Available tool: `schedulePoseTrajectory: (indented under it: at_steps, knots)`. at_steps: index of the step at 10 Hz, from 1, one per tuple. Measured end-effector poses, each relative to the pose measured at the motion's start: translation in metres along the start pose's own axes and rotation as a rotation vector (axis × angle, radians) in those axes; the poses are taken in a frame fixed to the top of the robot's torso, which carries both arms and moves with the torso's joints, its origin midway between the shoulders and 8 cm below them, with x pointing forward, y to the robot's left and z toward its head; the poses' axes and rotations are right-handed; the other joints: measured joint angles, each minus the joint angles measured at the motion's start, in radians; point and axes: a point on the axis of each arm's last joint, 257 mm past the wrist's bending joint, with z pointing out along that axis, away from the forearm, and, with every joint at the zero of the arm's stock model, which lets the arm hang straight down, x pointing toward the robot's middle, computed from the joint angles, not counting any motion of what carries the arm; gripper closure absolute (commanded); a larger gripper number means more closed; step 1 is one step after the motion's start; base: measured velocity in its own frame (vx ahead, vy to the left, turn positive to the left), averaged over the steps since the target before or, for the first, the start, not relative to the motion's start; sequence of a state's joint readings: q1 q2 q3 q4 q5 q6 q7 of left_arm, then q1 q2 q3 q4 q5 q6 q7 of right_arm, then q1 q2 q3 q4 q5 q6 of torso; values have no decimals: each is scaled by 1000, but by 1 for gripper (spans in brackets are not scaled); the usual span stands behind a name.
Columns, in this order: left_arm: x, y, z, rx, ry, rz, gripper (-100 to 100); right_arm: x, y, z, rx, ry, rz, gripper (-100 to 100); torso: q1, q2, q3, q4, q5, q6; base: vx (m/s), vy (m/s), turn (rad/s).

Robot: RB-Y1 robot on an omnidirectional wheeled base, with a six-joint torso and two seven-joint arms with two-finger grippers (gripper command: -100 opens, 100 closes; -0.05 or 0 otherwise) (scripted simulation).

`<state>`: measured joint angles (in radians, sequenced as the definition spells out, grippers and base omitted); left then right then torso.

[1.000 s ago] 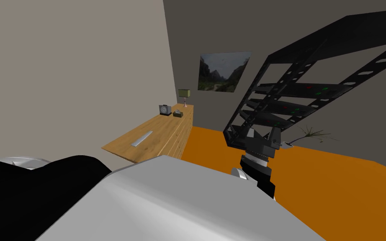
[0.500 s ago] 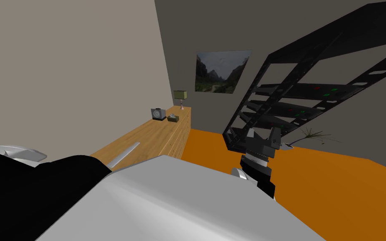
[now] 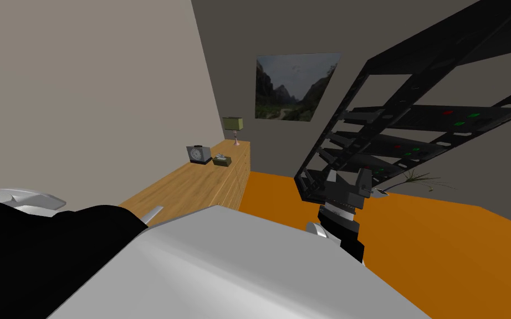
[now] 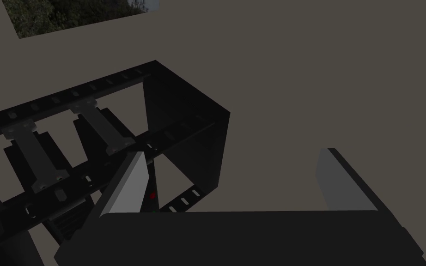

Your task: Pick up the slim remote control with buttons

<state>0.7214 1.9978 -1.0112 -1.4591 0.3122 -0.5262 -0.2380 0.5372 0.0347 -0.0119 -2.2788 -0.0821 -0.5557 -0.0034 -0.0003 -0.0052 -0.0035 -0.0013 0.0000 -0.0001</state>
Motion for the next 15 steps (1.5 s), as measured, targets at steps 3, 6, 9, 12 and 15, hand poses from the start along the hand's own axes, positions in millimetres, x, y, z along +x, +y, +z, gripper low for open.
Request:
schedulePoseTrajectory:
  at_steps: [3, 6, 9, 12, 15]
  knots:
    - [7, -1, 16, 1, -6, -4, -100, 0, 0, 0, 0, 0, 0, 0, 0, 6, 4, 2, 0, 0, 0, 6, -27]
    - [11, -3, 23, 2, -9, -12, 100, 0, 0, 0, 0, 0, 0, 0, 0, 6, 4, 2, 0, 0, 0, 0, 0]
    - [11, -3, 23, 2, -9, -12, 100, 0, 0, 0, 0, 0, 0, 0, 0, 6, 4, 2, 0, 0, 0, 0, 0]
    - [9, -1, 18, 0, -7, -8, 100, 0, 0, 0, 0, 0, 0, 0, 0, 6, 4, 2, -1, 0, -2, -3, 24]
    - [2, 0, 4, 0, -1, -3, 100, 0, 0, 0, 0, 0, 0, 0, -1, 6, 3, 1, -1, 0, -2, -4, 12]
